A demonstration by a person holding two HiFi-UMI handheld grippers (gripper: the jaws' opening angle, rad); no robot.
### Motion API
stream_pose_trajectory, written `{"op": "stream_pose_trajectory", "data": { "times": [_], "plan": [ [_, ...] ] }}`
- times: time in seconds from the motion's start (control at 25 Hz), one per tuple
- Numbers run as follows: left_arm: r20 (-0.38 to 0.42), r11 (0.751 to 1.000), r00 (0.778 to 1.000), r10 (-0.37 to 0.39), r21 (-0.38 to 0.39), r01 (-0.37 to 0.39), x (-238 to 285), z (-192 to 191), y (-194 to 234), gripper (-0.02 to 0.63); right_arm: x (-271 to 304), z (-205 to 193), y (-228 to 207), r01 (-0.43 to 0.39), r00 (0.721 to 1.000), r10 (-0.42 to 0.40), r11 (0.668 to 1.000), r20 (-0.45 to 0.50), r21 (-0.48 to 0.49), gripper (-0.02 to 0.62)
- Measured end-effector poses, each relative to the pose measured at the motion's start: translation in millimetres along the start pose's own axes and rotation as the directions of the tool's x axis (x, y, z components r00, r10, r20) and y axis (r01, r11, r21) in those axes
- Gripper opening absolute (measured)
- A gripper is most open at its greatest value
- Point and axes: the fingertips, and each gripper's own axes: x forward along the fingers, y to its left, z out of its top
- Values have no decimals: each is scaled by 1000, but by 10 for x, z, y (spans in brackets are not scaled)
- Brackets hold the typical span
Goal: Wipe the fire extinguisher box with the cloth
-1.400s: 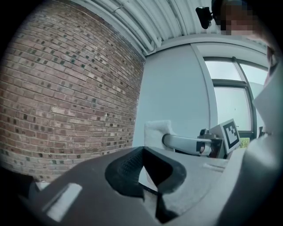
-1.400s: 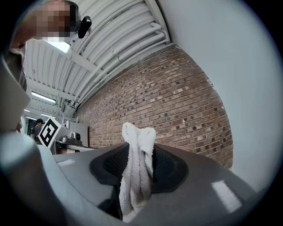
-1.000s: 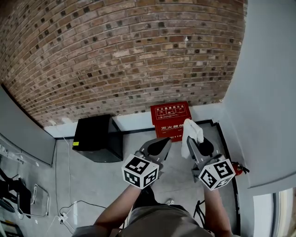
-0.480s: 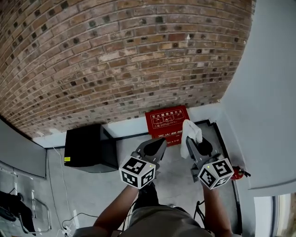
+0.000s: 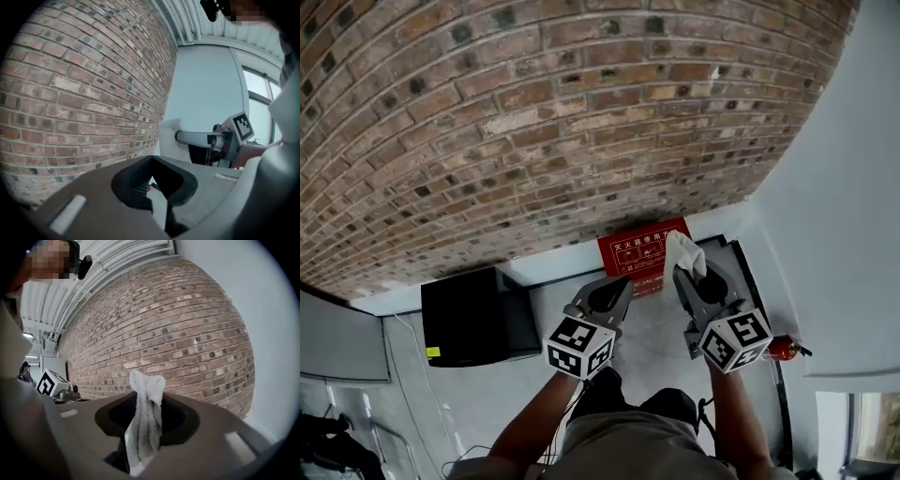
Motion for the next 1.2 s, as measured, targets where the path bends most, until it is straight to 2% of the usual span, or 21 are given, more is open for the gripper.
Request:
{"op": "stream_pose_trajectory", "data": {
  "times": [0.24,0.4,0.52,0.76,0.92,1.04,1.2],
  "plan": [
    [-24,999,999,24,-48,-25,135,-95,443,1,458,-184,-105,-1,998,1,1000,-70,10,161],
    [-36,994,998,54,-96,-58,305,-218,591,1,676,-348,-251,-52,991,55,998,-119,25,160],
    [-51,986,993,110,-123,-115,461,-349,704,0,856,-542,-385,-110,978,113,994,-177,23,160],
    [-109,951,966,235,-178,-252,758,-786,890,0,1224,-1099,-696,-244,919,255,967,-299,75,160],
    [-137,924,943,303,-200,-326,859,-1112,1158,1,1636,-1635,-747,-301,877,325,946,-353,125,158],
    [-168,903,925,341,-214,-372,796,-1364,1363,1,1946,-2156,-619,-320,841,362,932,-401,172,158],
    [-201,898,910,362,-187,-398,785,-1669,1714,1,2449,-2860,-495,-303,793,387,920,-470,247,155]
  ]
}}
